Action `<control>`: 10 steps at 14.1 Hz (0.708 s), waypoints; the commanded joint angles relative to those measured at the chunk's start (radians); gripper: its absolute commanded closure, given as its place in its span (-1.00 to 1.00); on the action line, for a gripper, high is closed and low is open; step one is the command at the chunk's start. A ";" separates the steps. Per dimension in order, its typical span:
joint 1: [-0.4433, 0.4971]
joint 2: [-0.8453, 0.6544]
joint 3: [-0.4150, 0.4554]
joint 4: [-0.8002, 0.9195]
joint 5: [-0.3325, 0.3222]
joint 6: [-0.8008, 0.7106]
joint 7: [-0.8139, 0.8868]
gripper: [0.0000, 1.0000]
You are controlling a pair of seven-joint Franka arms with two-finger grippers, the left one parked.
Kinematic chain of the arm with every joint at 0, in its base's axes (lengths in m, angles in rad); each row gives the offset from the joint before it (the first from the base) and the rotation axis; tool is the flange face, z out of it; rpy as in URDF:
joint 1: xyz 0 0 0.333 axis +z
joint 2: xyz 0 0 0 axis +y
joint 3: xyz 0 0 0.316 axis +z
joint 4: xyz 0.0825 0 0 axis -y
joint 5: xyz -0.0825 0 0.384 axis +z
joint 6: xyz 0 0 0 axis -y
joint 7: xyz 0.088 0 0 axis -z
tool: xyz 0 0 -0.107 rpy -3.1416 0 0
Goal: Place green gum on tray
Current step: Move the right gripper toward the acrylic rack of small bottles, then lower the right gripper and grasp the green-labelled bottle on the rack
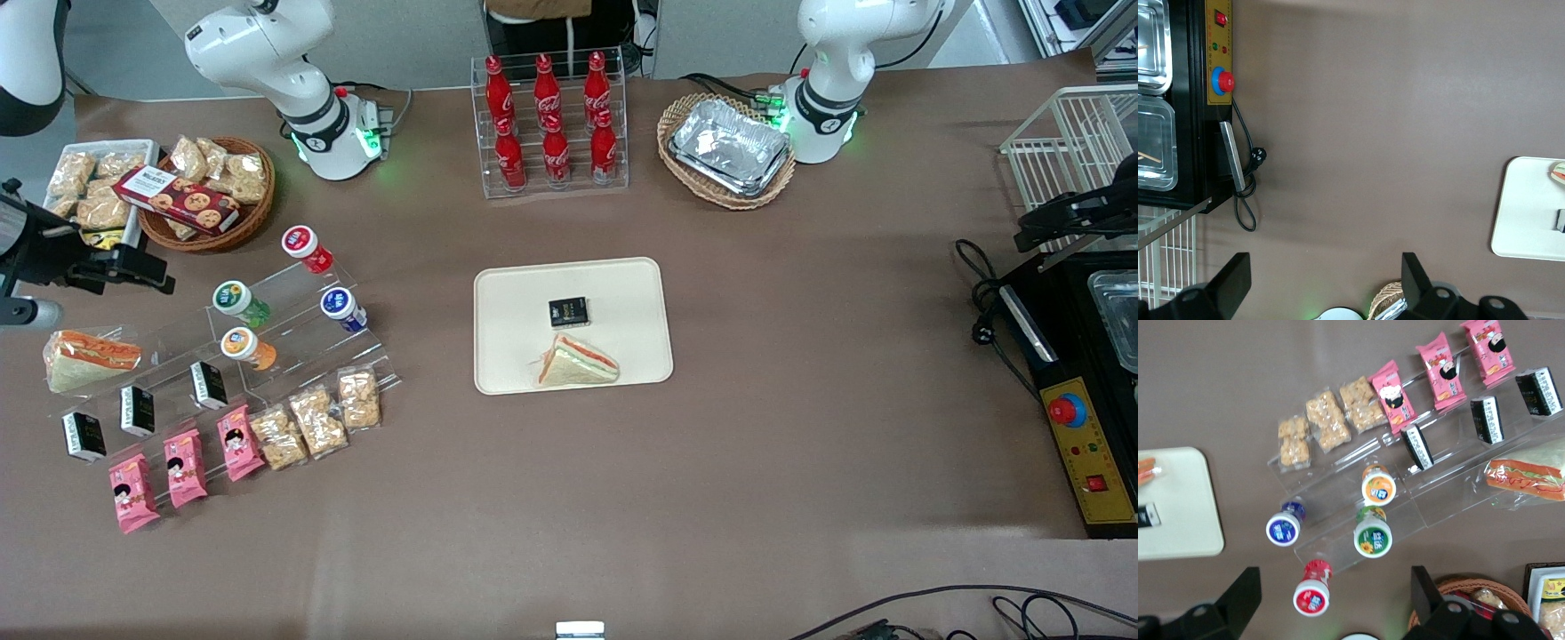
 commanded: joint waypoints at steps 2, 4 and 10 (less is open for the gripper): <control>0.004 -0.128 -0.017 -0.169 -0.068 0.035 -0.055 -1.00; 0.005 -0.191 -0.012 -0.276 -0.086 0.101 -0.051 -1.00; 0.005 -0.247 -0.011 -0.502 -0.119 0.302 -0.026 -1.00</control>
